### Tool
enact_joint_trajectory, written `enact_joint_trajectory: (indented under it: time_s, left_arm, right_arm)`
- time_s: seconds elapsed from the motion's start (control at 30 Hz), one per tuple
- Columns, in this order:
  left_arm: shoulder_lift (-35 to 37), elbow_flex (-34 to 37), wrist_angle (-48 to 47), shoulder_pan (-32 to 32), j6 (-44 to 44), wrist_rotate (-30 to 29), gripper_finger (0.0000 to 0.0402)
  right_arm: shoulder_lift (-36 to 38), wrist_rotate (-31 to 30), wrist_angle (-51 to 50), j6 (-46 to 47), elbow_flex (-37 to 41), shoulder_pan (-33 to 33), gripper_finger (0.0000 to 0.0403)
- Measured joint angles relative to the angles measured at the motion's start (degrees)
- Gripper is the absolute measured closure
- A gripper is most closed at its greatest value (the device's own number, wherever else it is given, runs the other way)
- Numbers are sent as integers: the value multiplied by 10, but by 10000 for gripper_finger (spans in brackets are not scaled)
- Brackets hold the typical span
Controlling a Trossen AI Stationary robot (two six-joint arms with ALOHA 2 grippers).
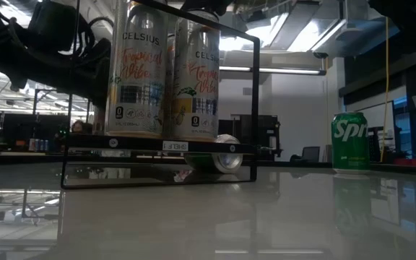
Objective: Place canned beverage on shelf
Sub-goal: Put the white blue soda can on the shelf
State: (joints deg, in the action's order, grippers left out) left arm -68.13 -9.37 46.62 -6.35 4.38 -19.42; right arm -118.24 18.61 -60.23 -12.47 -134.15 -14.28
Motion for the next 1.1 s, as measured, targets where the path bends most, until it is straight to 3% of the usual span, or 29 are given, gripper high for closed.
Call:
enact_joint_trajectory:
  time_s: [0.27, 0.7, 1.1]
  left_arm:
    - [56, 0, -33, 0, 0, 0, 68]
    - [69, 0, -31, 0, 0, 28, 68]
    - [153, 0, -37, 0, 1, 24, 68]
  right_arm:
    - [0, 0, 1, 0, 0, 0, 23]
    - [0, 0, 1, 1, 0, 0, 23]
    - [0, 0, 1, 2, 0, 0, 23]
